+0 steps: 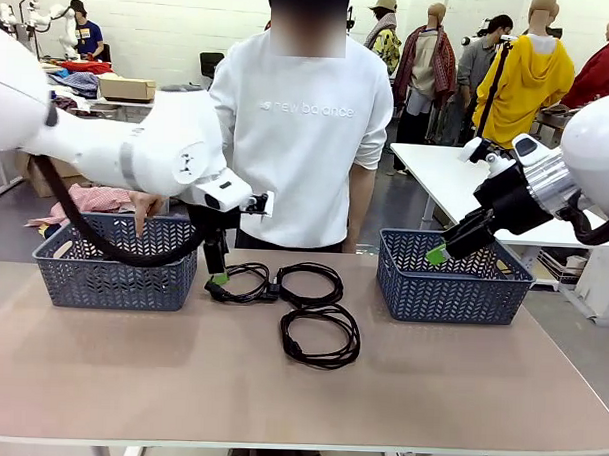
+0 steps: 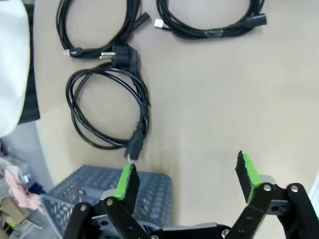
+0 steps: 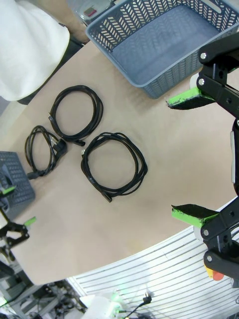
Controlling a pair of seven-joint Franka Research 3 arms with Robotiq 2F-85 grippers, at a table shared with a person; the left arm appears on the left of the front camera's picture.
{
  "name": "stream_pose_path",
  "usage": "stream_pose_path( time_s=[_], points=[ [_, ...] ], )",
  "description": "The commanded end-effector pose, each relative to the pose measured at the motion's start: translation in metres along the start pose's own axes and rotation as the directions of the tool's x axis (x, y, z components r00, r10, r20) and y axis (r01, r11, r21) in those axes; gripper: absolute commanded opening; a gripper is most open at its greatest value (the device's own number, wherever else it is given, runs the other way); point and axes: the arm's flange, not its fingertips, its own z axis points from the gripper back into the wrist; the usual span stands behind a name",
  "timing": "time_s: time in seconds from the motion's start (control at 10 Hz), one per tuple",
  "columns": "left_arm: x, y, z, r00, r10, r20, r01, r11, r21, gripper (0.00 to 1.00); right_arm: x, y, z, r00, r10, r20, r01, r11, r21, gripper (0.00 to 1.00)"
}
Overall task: Organize the cables according to human instructions.
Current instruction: Pick up a bundle of cables and place it in the basket indicated by the human.
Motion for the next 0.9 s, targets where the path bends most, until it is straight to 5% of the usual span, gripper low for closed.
stream_pose_path(
  time_s=[0.0,0.8],
  points=[
    [0.011,0.024,-0.011,0.999,0.002,-0.042,-0.003,1.000,-0.028,1.00,0.000,-0.001,-0.001,1.000,-0.002,0.018,0.002,1.000,0.014,1.00],
    [0.017,0.038,-0.041,0.999,-0.011,-0.044,0.010,0.999,-0.036,1.00,0.000,-0.001,-0.001,1.000,-0.002,0.018,0.002,1.000,0.014,1.00]
  ],
)
